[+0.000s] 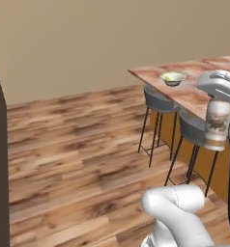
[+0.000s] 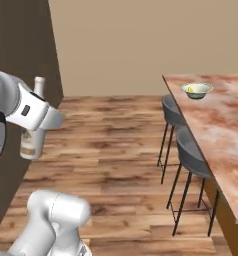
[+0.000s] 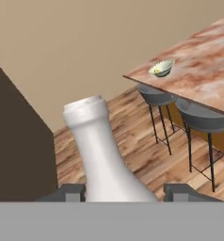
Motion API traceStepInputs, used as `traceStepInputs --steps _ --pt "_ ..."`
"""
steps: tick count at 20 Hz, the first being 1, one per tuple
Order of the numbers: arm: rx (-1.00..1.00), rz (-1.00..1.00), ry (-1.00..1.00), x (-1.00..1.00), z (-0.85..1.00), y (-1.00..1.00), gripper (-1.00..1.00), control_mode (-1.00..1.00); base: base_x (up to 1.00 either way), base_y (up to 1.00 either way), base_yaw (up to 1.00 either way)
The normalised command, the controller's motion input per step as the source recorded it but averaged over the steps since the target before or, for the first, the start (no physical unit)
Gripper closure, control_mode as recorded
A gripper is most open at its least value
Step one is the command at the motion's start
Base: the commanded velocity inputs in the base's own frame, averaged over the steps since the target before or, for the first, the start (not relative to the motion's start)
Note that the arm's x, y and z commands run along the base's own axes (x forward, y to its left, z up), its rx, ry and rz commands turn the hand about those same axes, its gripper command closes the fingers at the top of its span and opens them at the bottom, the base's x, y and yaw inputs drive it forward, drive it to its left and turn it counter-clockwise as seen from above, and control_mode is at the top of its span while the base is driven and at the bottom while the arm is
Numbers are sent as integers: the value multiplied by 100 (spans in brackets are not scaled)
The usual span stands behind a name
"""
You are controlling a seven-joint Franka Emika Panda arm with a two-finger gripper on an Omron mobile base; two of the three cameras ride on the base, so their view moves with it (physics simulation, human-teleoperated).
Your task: There is a bowl on the dining counter. Grab a lemon wedge from the fridge and place it in the bowl. Then get the liquor bottle and glass cup from the cabinet and place them next to the bowl.
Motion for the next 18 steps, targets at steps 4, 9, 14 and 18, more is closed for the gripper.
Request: traceStepInputs --steps 4,9,14,18 --pt "0 0 0 0 0 0 100 100 86 53 -57" --pt "0 0 0 0 0 0 100 100 84 50 -57" --pt "0 0 0 0 0 0 100 100 76 55 -60" --pt "0 0 0 0 0 0 100 100 67 68 -61"
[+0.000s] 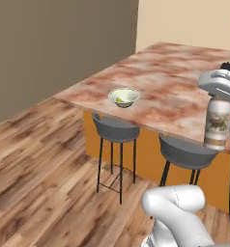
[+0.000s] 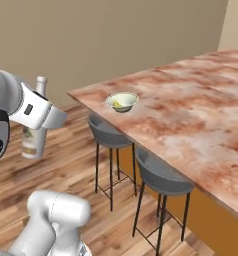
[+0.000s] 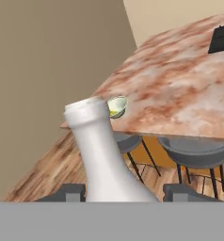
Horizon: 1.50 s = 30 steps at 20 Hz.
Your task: There is a bowl on the dining counter. Grab a lemon wedge from the fridge and place it in the bowl. Then get the liquor bottle and glass cup from the cabinet and place them next to the bowl.
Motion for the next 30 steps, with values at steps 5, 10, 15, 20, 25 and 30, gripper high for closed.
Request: traceStepInputs --steps 5,10,15,20,25,30 --pt "0 0 0 0 0 0 100 100 60 64 -57" --pt "0 0 0 0 0 0 100 100 64 65 -56" --pt "0 0 0 0 0 0 100 100 68 68 -51" --pt "0 0 0 0 0 0 100 100 69 72 -40" --pt "0 0 0 0 0 0 100 100 84 53 -22" --pt "0 0 0 0 0 0 100 100 99 38 -5"
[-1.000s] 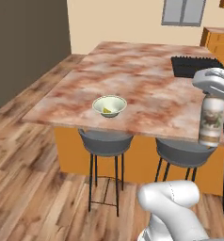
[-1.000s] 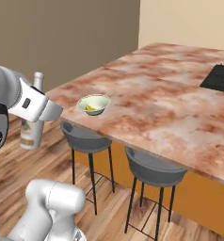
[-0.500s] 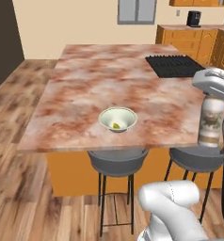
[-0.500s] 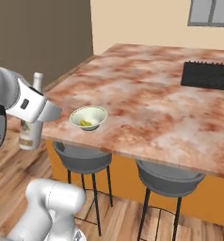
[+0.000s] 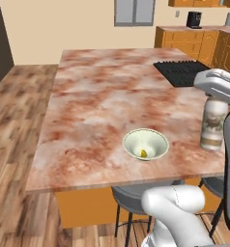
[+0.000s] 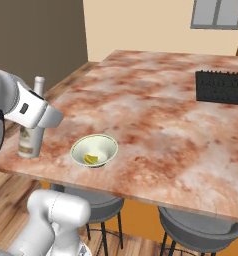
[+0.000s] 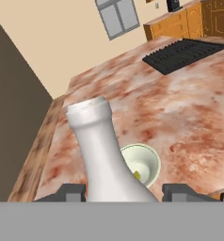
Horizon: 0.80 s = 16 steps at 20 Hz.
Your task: There is a bowl on the dining counter. Grab a lemon wedge from the fridge and place it in the bowl. Then get the liquor bottle and glass cup from the cabinet and place them next to the bowl.
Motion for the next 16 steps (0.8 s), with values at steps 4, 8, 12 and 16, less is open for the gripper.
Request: traceStepInputs --steps 4,8,12,16 --pt "-1 0 -2 15 -4 16 100 -100 66 35 0" --pt "-12 0 -22 11 -6 89 100 -100 0 0 0" --pt "-17 -2 -29 0 -10 100 100 -100 0 0 0" --pt "-13 -9 -18 19 -28 83 100 -100 0 0 0"
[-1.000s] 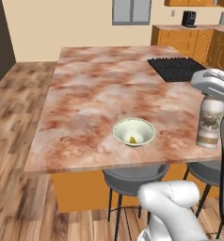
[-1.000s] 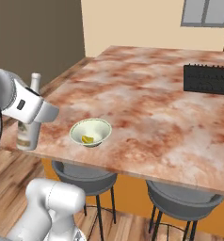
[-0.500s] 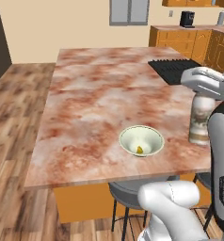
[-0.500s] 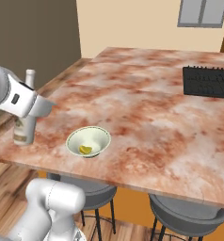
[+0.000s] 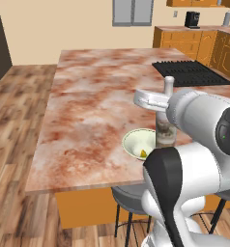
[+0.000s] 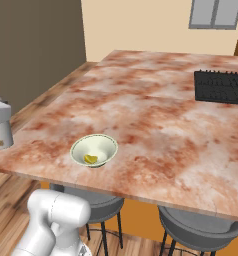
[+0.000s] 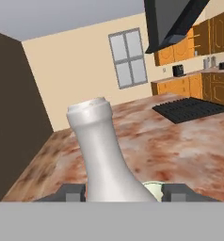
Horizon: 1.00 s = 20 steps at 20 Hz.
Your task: There is a bowl on the dining counter. Grab a lemon wedge from the fridge and place it in the bowl. Then get the liquor bottle and glass cup from the cabinet and place them next to the bowl.
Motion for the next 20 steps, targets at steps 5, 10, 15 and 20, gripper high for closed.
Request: traceStepInputs --steps 5,10,15,20 --pt "-5 -9 -4 58 -51 55 100 -100 0 0 0" --pt "-4 -5 0 67 -54 46 100 -100 0 0 0" --pt "0 -6 0 65 -45 13 100 -100 0 0 0" --pt "0 -6 0 57 -52 0 100 -100 0 0 0"
